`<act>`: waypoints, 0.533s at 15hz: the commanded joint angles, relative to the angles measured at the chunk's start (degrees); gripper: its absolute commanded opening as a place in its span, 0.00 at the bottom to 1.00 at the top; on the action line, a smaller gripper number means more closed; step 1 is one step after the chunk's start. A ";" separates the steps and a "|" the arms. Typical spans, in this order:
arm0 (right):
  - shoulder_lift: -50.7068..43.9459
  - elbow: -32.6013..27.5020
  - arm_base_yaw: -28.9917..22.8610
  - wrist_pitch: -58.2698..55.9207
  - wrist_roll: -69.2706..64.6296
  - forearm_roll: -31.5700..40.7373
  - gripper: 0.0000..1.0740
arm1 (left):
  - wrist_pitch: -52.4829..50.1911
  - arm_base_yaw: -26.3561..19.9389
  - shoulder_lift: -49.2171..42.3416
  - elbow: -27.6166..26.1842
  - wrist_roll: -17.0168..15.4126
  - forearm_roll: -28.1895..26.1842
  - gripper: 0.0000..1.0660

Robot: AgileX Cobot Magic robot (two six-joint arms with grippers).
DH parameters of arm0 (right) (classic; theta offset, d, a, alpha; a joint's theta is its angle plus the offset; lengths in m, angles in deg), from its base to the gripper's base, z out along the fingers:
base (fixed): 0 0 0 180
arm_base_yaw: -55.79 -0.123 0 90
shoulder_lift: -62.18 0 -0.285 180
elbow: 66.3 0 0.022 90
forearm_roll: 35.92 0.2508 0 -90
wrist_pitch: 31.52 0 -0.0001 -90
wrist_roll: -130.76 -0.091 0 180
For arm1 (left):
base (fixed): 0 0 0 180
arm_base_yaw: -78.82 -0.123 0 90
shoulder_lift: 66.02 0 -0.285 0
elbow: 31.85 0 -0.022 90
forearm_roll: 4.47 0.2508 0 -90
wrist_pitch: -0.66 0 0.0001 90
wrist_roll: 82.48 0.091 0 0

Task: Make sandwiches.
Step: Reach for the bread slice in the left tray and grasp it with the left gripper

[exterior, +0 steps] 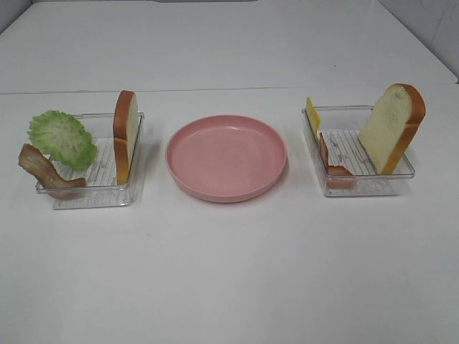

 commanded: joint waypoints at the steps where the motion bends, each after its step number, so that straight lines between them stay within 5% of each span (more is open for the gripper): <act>1: -0.74 -0.17 0.40 0.34 0.40 0.23 0.70 | -0.52 -0.17 -1.09 0.40 0.17 -0.29 0.72; 8: -0.74 -0.17 0.40 0.34 0.40 0.23 0.70 | -2.41 -0.17 3.84 -0.86 -1.55 -0.63 0.72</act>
